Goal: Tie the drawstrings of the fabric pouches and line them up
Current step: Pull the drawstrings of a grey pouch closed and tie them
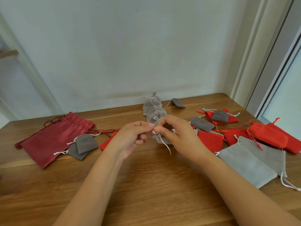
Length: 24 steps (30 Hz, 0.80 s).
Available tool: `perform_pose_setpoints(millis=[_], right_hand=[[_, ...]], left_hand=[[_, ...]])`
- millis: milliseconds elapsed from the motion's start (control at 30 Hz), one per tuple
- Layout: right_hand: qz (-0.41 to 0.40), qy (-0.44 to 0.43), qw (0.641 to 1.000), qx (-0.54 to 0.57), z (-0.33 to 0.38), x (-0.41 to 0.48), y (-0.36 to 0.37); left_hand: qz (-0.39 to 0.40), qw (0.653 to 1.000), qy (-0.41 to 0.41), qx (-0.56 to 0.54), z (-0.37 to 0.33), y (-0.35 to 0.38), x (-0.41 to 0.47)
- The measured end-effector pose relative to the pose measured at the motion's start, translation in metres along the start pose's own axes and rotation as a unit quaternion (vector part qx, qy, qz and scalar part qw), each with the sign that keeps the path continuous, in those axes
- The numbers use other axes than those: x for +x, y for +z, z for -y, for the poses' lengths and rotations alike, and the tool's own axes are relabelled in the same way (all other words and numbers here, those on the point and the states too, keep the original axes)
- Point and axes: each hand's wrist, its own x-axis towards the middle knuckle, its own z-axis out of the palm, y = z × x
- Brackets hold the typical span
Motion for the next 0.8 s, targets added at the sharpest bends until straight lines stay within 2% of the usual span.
perform_pose_setpoints(millis=[133,300,533,667,800], right_hand=[[-0.002,-0.019,1.000,0.017,0.0004,-0.0001,-0.0016],[0.005,-0.071,0.997,0.008,0.0008,0.0014,-0.0018],[0.034,-0.067,0.997,0.018,0.0032,0.0017,-0.0078],[0.051,-0.078,0.996,-0.010,0.0025,0.0020,-0.0079],[0.047,-0.075,0.996,-0.010,0.0025,0.0010,-0.0038]], left_hand=[[-0.011,0.999,-0.035,-0.024,-0.0011,-0.0010,-0.0012],[0.014,0.996,-0.072,-0.059,-0.0015,-0.0025,-0.0031],[0.039,0.985,-0.103,-0.134,-0.0013,-0.0027,-0.0039],[0.054,0.991,-0.086,-0.091,-0.0017,-0.0038,-0.0046],[0.042,0.999,-0.017,0.006,-0.0025,-0.0044,-0.0038]])
